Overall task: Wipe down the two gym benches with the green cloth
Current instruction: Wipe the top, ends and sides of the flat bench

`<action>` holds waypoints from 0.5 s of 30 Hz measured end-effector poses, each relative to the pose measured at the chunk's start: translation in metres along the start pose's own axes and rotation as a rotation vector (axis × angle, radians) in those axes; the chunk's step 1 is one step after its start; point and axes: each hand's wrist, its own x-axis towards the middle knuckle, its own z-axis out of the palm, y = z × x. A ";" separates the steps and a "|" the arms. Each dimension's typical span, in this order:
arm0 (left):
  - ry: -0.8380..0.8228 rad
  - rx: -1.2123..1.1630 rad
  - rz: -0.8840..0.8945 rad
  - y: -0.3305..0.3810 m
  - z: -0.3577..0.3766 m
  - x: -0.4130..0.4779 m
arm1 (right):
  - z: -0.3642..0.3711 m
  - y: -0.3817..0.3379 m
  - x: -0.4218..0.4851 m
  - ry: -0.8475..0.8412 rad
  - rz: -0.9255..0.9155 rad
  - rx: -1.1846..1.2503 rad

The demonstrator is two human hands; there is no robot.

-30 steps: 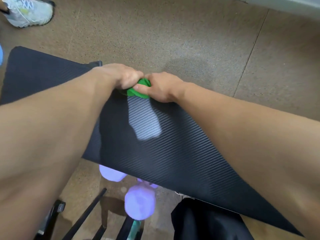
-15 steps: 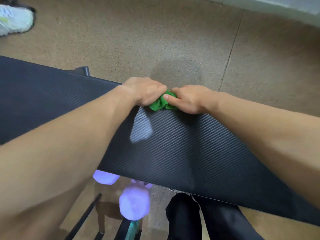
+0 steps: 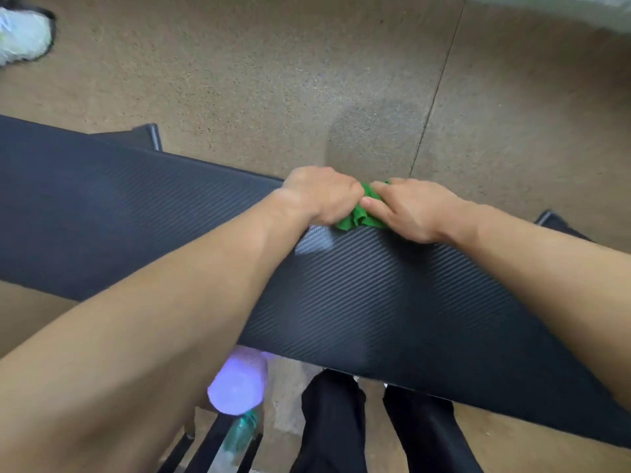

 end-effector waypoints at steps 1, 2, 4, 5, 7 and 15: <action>0.029 -0.002 0.050 0.020 -0.004 0.005 | -0.001 0.015 -0.018 -0.020 0.035 -0.022; 0.048 0.001 0.090 0.035 -0.008 0.008 | 0.000 0.027 -0.031 -0.040 0.063 -0.042; 0.057 0.018 0.151 0.043 -0.013 0.013 | -0.001 0.034 -0.038 -0.060 0.103 -0.080; 0.050 0.025 0.162 0.035 -0.012 0.013 | -0.002 0.028 -0.034 -0.061 0.115 -0.096; 0.030 0.022 0.137 0.004 -0.007 0.006 | -0.005 0.005 -0.015 -0.044 0.111 -0.103; 0.010 0.018 -0.017 -0.037 0.003 -0.019 | 0.004 -0.037 0.022 0.066 0.042 0.070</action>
